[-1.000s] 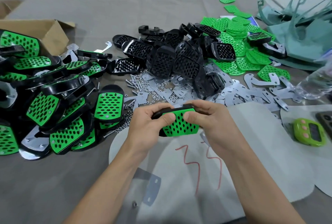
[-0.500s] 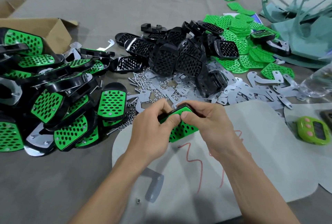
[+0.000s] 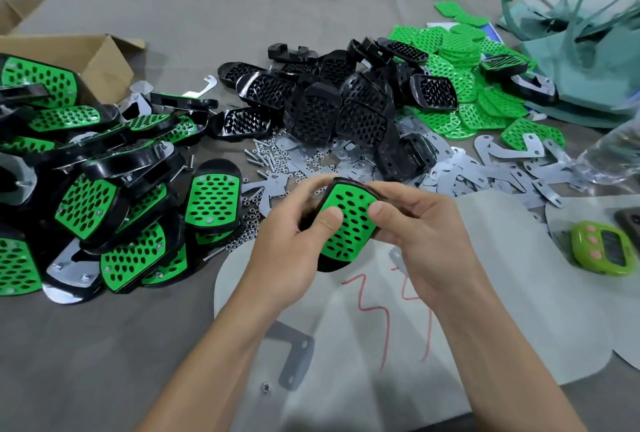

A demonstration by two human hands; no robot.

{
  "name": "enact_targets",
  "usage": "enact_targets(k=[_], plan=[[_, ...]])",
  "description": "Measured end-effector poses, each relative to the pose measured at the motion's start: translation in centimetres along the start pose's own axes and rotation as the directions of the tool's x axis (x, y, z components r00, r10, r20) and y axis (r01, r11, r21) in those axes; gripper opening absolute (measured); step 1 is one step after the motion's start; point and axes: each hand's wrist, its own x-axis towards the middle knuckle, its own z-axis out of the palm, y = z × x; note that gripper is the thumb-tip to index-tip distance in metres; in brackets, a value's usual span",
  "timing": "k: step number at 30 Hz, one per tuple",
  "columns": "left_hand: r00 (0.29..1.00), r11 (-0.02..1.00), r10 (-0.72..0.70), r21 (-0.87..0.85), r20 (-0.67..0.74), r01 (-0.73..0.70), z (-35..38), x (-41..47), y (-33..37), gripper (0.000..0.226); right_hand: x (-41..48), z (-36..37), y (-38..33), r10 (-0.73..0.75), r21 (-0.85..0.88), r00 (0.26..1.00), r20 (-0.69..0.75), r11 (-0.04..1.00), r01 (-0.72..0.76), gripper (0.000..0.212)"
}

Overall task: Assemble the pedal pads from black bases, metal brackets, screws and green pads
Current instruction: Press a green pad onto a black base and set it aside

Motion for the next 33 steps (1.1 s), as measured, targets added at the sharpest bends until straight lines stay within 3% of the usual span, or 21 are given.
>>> enact_targets(k=[3,10,15,18,24,33], plan=[[0.999,0.999,0.036,-0.007,0.032,-0.036,-0.2,0.2,0.8,0.028,-0.3,0.2,-0.3,-0.018,-0.037,1.0,-0.009,0.999,0.017,0.024],[0.975,0.974,0.134,0.203,-0.177,-0.097,0.5,-0.5,0.8,0.02,-0.7,1.0,-0.1,0.001,-0.043,0.999,-0.039,0.999,-0.003,0.02],[0.965,0.983,0.074,0.182,-0.251,-0.028,1.0,-0.6,0.6,0.021,-0.4,0.9,0.3,0.039,-0.073,0.997,-0.072,0.996,-0.045,0.019],[0.983,0.997,-0.021,0.076,-0.18,0.035,0.9,-0.5,0.5,0.018,-0.4,0.8,0.3,0.054,-0.079,0.996,-0.067,0.995,-0.06,0.02],[0.946,0.94,-0.261,-0.171,0.191,0.294,-0.9,-0.7,0.6,0.019,0.3,-0.2,0.0,0.094,0.004,0.991,-0.095,0.996,-0.094,0.019],[0.984,0.978,-0.165,-0.119,0.066,0.172,-0.8,-0.7,0.0,0.023,0.6,-0.1,0.1,0.15,0.036,0.988,-0.038,0.988,-0.148,0.027]])
